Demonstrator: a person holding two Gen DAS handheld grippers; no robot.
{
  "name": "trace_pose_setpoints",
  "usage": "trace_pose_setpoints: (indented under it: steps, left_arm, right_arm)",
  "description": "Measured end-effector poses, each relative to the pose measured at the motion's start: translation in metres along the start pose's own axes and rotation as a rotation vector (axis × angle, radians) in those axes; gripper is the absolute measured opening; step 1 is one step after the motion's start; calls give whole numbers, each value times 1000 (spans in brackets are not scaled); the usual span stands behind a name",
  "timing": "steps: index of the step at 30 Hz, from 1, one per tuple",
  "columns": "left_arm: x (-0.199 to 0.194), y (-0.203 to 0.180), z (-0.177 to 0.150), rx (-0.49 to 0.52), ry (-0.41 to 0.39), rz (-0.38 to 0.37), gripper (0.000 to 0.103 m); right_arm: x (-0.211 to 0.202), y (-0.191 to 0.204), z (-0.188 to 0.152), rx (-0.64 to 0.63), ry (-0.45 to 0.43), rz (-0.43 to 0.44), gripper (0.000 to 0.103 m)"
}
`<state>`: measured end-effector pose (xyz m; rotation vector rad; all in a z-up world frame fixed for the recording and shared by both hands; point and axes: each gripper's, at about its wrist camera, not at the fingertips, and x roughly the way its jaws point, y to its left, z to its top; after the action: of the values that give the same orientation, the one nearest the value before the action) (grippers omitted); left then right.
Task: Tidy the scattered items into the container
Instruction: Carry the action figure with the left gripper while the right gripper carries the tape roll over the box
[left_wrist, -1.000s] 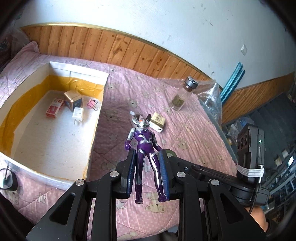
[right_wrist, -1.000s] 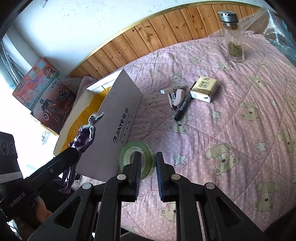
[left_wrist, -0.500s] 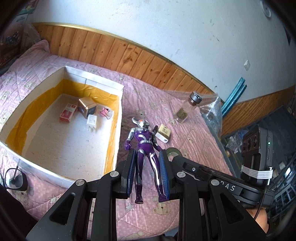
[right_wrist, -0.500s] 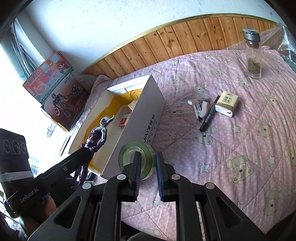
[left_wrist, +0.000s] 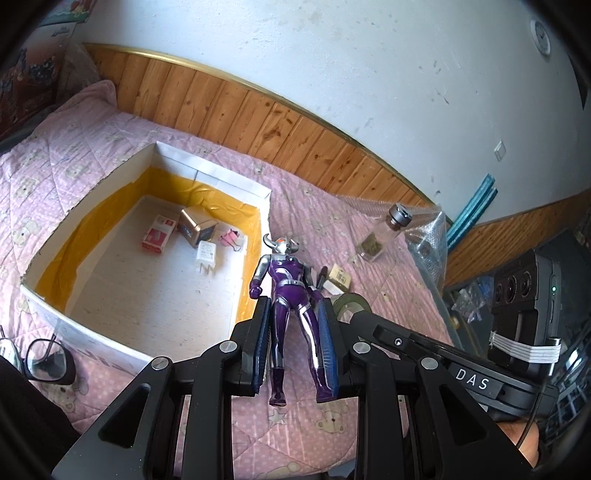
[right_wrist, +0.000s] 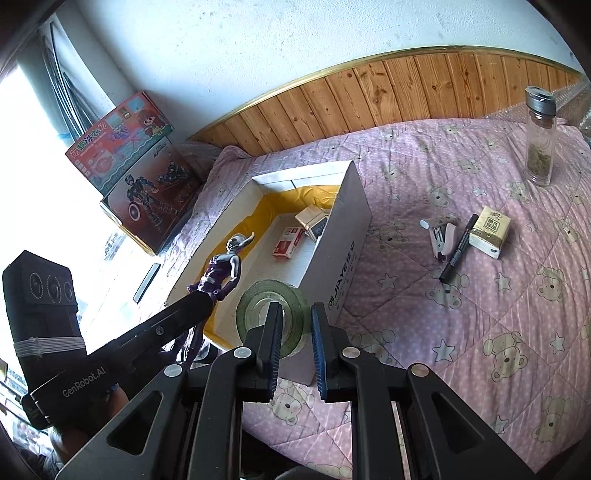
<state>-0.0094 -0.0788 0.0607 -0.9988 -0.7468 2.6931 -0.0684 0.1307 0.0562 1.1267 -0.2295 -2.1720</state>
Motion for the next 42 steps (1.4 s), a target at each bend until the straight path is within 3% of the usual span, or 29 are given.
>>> trace_pose_setpoints:
  steps: [15, 42]
  left_arm:
    - [-14, 28, 11, -45, -31, 28, 26]
    - [3, 77, 36, -54, 39, 153, 26]
  right_arm:
    - [14, 31, 12, -51, 4, 22, 17]
    - [70, 56, 30, -135, 73, 27, 17]
